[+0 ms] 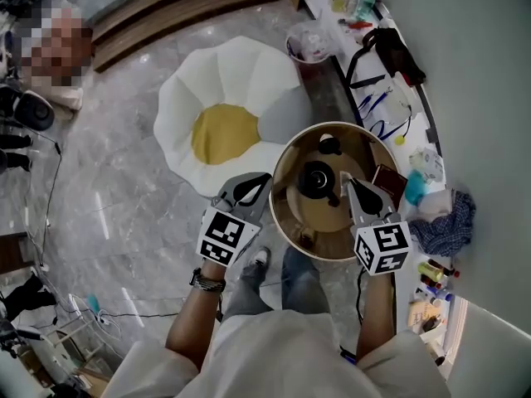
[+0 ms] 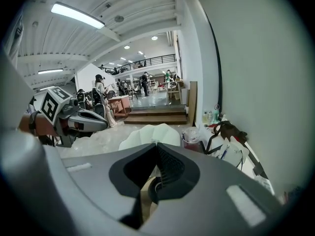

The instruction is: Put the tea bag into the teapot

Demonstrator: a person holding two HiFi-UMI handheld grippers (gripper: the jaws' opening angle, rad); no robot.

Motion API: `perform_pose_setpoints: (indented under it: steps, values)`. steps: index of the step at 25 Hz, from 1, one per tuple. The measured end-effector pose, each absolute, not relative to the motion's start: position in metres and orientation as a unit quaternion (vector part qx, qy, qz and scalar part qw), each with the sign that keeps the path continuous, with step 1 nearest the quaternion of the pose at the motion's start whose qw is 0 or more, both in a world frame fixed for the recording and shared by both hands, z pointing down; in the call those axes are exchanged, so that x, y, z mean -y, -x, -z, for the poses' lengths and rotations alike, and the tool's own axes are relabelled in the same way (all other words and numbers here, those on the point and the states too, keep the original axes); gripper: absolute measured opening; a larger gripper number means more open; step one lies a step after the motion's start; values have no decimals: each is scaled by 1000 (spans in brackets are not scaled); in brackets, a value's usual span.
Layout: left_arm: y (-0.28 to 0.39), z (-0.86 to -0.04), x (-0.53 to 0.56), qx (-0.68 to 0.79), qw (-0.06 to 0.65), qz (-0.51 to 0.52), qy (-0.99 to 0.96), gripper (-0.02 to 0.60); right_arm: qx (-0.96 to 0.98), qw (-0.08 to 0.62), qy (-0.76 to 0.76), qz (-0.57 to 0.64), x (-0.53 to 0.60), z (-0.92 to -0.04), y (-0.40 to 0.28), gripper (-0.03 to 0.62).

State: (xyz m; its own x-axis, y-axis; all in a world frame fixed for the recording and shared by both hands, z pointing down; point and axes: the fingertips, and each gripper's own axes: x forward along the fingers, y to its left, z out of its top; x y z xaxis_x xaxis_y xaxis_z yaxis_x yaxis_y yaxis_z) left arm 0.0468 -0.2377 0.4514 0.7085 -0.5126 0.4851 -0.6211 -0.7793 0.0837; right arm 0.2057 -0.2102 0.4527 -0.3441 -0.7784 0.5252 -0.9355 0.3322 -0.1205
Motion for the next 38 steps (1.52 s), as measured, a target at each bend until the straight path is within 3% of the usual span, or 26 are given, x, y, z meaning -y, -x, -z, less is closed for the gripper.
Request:
perform_pose_setpoints:
  steps: [19,38]
  values:
    - [-59,-536,258,331,191,-254,-888,5,810,215,-469,-279,248,-578,-196,8]
    - [-40,-595,241,353,238,-265,-865,5,792,300,-432,-310,247,-702,-184,8]
